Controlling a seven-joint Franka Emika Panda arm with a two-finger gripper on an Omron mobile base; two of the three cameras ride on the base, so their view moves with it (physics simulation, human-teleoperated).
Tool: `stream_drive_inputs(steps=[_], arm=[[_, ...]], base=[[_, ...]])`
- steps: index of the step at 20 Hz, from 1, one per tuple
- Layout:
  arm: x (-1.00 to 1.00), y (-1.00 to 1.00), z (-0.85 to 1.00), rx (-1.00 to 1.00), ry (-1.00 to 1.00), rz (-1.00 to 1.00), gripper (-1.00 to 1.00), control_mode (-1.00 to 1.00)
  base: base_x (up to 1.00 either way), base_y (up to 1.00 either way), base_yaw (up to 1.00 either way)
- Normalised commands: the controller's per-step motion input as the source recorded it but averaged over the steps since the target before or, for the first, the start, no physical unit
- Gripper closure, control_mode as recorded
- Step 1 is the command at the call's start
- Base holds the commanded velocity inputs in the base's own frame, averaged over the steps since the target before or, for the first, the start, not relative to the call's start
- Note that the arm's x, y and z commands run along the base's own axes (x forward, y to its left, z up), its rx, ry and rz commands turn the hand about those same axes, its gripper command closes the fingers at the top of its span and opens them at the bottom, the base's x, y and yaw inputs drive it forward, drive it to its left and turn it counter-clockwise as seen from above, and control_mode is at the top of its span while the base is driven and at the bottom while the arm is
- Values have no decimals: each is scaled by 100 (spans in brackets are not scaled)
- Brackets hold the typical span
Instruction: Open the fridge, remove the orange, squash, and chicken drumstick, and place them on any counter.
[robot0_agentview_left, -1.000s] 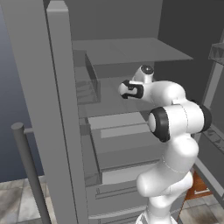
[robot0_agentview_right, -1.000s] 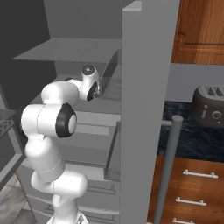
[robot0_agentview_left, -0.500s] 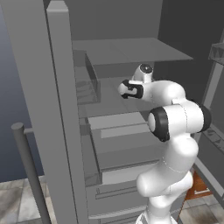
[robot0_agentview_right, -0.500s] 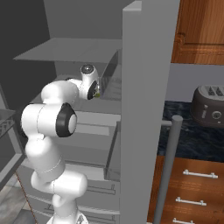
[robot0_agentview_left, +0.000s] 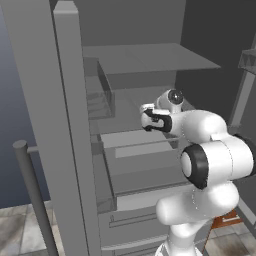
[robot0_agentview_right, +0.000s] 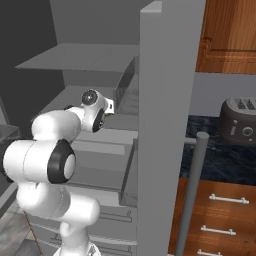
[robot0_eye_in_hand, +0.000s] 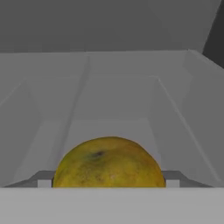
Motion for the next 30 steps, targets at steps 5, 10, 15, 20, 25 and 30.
stream_drive_inputs(steps=[5, 10, 15, 20, 25, 30], arm=[[-100, -24, 89, 1, 0, 0, 100, -100], [-100, -16, 80, 0, 1, 0, 100, -100], [-100, -4, 78, 0, 5, 0, 100, -100], [-94, 0, 66, 0, 3, 0, 100, -100], [-87, 0, 50, 0, 2, 0, 100, -100], [-89, 0, 51, 0, 4, 0, 100, -100]], base=[[0, 0, 0], [0, 0, 0], [0, 0, 0], [0, 0, 0], [0, 0, 0], [0, 0, 0]])
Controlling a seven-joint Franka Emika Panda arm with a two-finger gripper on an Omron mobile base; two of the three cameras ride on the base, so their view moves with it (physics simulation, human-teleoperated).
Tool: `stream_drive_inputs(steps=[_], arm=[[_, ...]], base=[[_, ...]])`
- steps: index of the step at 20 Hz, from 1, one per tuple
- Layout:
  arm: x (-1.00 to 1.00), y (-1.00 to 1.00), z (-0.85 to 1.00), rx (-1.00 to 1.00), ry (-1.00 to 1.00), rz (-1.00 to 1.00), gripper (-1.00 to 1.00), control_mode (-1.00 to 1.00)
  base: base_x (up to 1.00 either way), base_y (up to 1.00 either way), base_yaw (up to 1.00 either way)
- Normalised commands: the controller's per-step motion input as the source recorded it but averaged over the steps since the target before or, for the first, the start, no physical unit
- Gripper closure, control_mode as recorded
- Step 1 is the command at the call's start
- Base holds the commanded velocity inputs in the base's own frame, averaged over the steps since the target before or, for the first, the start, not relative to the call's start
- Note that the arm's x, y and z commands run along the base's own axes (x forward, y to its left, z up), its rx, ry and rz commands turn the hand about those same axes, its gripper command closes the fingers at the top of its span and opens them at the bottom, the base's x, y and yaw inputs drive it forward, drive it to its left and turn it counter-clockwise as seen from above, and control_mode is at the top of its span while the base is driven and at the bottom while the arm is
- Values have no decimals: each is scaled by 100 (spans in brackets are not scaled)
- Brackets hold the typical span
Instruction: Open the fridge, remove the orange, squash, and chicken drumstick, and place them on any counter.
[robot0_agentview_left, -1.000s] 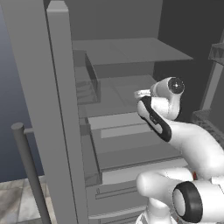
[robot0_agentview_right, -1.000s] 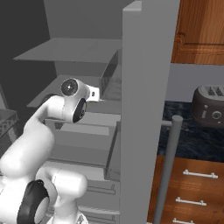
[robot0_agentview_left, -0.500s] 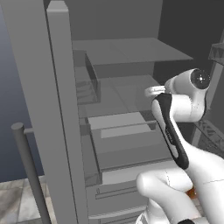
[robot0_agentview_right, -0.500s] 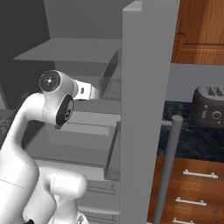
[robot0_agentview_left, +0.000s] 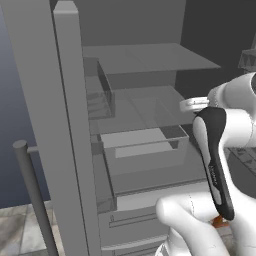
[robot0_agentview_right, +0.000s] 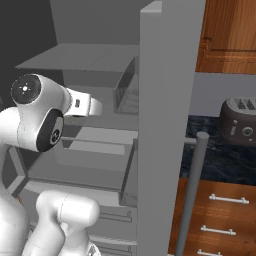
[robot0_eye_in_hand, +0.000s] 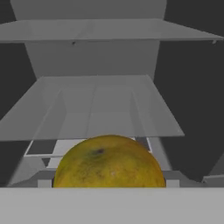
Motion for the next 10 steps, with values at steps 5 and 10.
stream_drive_inputs(steps=[5, 10], arm=[[-72, 0, 51, 0, 6, 0, 100, -100], [-26, 0, 4, 0, 5, 0, 100, -100]], base=[[0, 0, 0], [0, 0, 0]])
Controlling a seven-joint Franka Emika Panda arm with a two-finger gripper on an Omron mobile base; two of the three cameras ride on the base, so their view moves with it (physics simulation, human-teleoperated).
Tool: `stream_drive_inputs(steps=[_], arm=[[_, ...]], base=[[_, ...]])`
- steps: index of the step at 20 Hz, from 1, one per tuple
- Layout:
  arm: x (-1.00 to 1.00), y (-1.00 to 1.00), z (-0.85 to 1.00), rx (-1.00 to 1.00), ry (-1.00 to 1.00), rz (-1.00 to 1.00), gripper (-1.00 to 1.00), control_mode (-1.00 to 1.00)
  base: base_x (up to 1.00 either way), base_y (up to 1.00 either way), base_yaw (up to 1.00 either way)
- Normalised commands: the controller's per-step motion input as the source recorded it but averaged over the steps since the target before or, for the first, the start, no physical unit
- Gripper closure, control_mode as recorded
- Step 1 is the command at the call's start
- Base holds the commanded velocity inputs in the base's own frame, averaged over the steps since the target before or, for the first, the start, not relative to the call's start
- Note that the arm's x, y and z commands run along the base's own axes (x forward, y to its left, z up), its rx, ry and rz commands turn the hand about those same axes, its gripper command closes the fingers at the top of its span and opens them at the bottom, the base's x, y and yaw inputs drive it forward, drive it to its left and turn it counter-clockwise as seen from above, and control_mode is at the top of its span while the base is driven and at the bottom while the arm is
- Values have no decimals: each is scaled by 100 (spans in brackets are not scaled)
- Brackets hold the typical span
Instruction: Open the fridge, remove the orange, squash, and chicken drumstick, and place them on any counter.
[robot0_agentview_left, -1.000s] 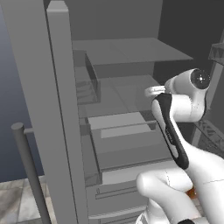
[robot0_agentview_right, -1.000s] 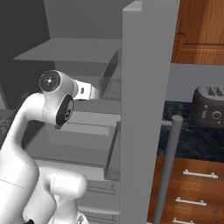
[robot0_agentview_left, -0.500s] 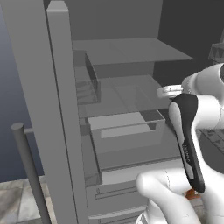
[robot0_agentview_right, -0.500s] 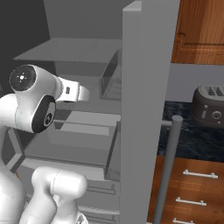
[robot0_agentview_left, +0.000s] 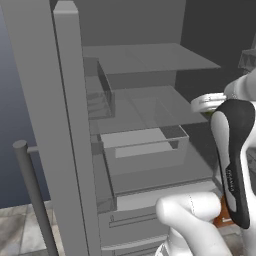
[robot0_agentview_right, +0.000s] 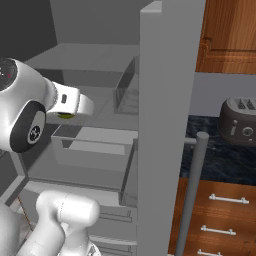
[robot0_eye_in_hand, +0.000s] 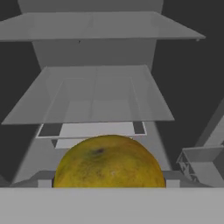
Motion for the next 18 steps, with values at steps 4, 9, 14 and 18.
stream_drive_inputs(steps=[4, 9, 14, 18], arm=[[0, 0, 0, 0, 0, 0, 100, -100], [0, 0, 0, 0, 0, 0, 100, -100], [0, 0, 0, 0, 0, 0, 100, 100], [0, 0, 0, 0, 0, 0, 100, 100]], base=[[0, 0, 0], [0, 0, 0], [-17, 0, 0], [-58, 0, 0]])
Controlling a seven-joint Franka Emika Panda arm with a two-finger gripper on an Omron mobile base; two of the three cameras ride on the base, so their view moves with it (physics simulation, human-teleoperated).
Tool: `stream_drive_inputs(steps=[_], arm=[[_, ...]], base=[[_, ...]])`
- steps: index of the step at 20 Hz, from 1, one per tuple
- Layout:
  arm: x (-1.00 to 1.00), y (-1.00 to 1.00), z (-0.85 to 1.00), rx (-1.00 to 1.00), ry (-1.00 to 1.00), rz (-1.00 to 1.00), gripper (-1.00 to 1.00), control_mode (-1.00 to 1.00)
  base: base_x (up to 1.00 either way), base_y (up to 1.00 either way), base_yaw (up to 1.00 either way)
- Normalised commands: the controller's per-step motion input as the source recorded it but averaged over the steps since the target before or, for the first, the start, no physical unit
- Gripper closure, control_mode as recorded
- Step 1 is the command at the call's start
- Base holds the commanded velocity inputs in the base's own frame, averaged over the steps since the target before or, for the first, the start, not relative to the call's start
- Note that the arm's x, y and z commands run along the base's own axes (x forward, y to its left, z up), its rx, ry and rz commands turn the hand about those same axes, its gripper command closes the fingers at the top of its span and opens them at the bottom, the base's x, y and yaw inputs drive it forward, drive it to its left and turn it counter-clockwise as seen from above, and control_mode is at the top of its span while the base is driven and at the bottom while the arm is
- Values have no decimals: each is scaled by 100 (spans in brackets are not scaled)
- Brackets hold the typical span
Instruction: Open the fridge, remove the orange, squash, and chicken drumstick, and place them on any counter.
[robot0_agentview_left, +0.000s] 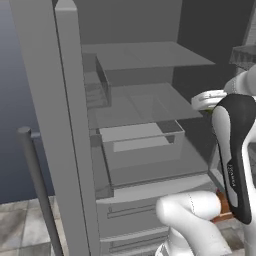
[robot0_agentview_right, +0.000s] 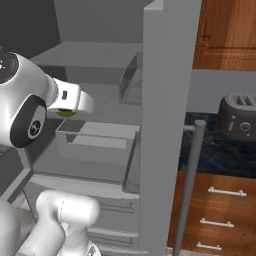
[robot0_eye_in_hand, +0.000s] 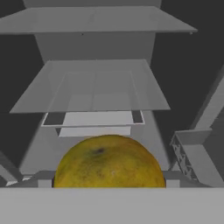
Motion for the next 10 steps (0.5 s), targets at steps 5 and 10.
stream_drive_inputs(steps=[5, 10], arm=[[0, 0, 0, 0, 0, 0, 100, 100], [0, 0, 0, 0, 0, 0, 100, 100]], base=[[-92, -12, -3], [-95, -26, -9]])
